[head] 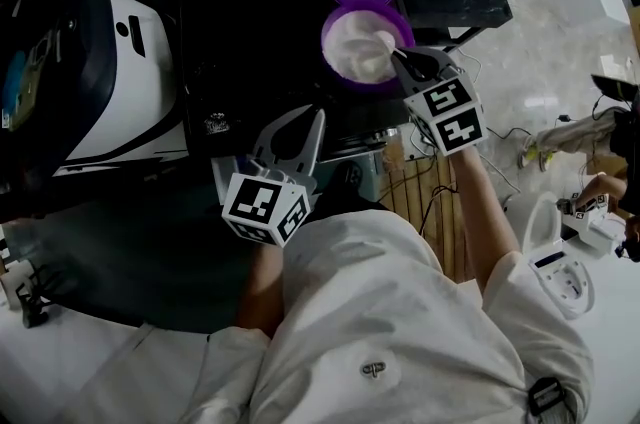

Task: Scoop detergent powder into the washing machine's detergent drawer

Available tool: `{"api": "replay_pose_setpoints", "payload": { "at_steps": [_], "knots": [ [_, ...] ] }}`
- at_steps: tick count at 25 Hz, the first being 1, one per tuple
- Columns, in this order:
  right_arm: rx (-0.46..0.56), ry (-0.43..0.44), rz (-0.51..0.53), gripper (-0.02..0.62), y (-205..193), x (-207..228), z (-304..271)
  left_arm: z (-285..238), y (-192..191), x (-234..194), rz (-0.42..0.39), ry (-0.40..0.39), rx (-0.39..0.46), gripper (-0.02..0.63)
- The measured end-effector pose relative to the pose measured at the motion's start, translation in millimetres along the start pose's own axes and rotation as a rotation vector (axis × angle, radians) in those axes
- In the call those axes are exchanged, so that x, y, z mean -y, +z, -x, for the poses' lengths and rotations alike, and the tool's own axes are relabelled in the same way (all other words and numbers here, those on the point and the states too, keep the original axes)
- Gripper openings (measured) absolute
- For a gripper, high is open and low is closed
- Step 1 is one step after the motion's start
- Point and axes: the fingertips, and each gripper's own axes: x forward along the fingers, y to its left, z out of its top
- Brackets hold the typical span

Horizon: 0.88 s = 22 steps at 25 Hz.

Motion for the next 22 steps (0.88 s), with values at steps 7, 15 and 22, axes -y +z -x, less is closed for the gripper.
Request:
{"api": "replay_pose_setpoints", "payload": {
  "at_steps": [7,15,22],
  "knots": [
    [-0.036,0.045,0.015,0.011,-2.0,-4.2,-5.8,2.2,-3.1,1.1,0.007,0.005,-0.002,0.023],
    [-0.059,0.124,0.003,0.01,-0.1,-23.2,-7.4,8.5,-5.5,0.3,0.01,0.016,0.0,0.023],
    [-0.073,0.166,0.008,0.009,0.5,-31.0,-9.2,11.7,-6.1,0.8,0.01,0.022,0.001,0.023]
  ]
}}
